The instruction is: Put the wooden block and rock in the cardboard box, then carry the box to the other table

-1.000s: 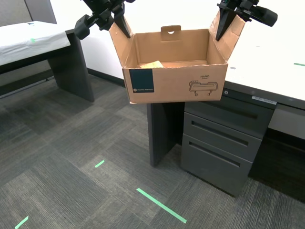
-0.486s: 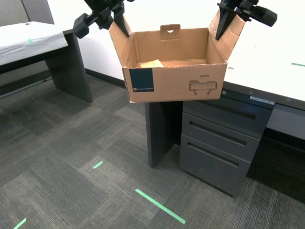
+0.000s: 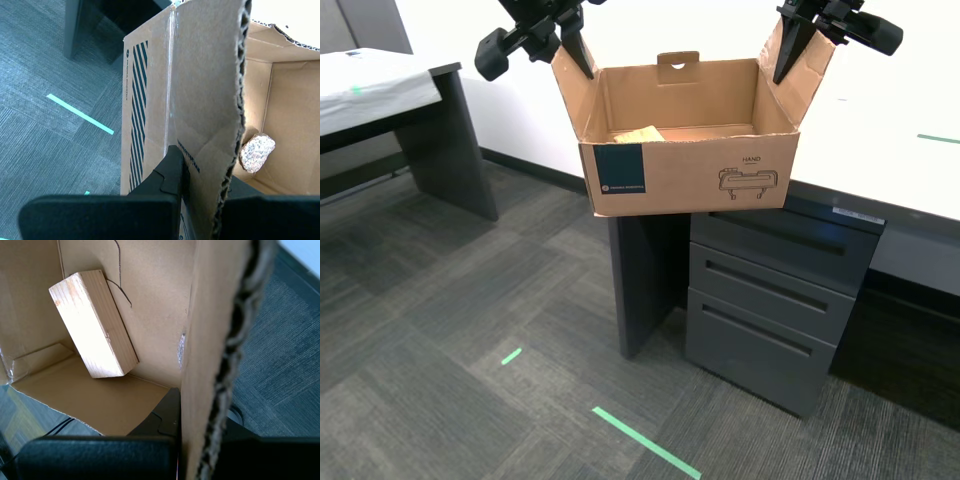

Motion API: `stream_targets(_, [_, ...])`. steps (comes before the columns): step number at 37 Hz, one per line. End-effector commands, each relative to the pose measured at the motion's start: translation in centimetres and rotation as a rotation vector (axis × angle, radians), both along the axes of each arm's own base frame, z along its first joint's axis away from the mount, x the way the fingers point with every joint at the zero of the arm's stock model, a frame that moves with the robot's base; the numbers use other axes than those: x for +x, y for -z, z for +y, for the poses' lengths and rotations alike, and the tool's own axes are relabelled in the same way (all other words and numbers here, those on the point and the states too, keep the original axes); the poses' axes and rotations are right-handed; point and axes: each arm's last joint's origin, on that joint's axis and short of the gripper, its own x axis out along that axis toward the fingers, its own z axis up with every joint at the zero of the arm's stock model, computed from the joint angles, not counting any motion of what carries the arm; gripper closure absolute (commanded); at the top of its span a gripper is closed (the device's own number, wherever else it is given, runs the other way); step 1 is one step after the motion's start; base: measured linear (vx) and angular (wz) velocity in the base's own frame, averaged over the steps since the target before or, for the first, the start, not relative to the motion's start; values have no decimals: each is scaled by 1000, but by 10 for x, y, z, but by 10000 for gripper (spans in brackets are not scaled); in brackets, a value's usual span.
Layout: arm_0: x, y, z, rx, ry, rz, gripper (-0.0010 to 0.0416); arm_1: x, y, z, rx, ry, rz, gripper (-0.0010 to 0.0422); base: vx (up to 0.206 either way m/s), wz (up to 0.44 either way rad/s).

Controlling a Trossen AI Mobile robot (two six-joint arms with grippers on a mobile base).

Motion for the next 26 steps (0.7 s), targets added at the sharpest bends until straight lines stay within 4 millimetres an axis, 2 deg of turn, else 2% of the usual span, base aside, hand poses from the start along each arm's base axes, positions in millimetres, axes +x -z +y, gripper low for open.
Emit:
stream_targets(1, [0,-1,1,19,-6,-2,406,-1,-1,-1,-13,7,8,413,121,-23])
stream_targets(8, [0,-1,1,19,-10,-4,406,-3,1,0,19,34,12,413,125,77])
stream_targets(13, [-1,-1,3,19,-11,-2,406,-4,2,2,46,76,3,413,126,265])
stream_targets(18, [-3,-1,9,22,-2,12,406,-6,2,5,91,160,-23,413,133,424])
stream_targets(26, [-12,-3,30,22,-3,54,406,-12,0,12,164,294,-41,413,153,510])
